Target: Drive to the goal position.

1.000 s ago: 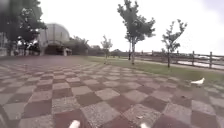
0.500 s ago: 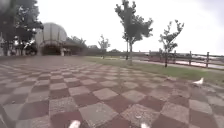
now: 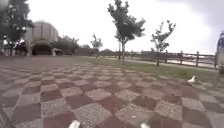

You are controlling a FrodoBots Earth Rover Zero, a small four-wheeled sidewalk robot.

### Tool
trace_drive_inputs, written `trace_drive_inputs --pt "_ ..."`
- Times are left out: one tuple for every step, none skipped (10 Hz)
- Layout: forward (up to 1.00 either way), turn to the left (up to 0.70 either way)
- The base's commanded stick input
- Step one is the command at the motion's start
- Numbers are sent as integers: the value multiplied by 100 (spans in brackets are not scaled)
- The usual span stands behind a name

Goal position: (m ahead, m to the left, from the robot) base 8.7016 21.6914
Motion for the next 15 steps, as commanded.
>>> trace_drive_inputs --pt "0 -45" --pt "0 -45" --pt "0 -45" --pt "0 -45" --pt "0 -45" --pt "0 -45" --pt "0 -45" --pt "0 -45" --pt "0 -45" --pt "0 -45" --pt "0 -45" --pt "0 -45" --pt "0 -45" --pt "0 -45" --pt "0 -45"
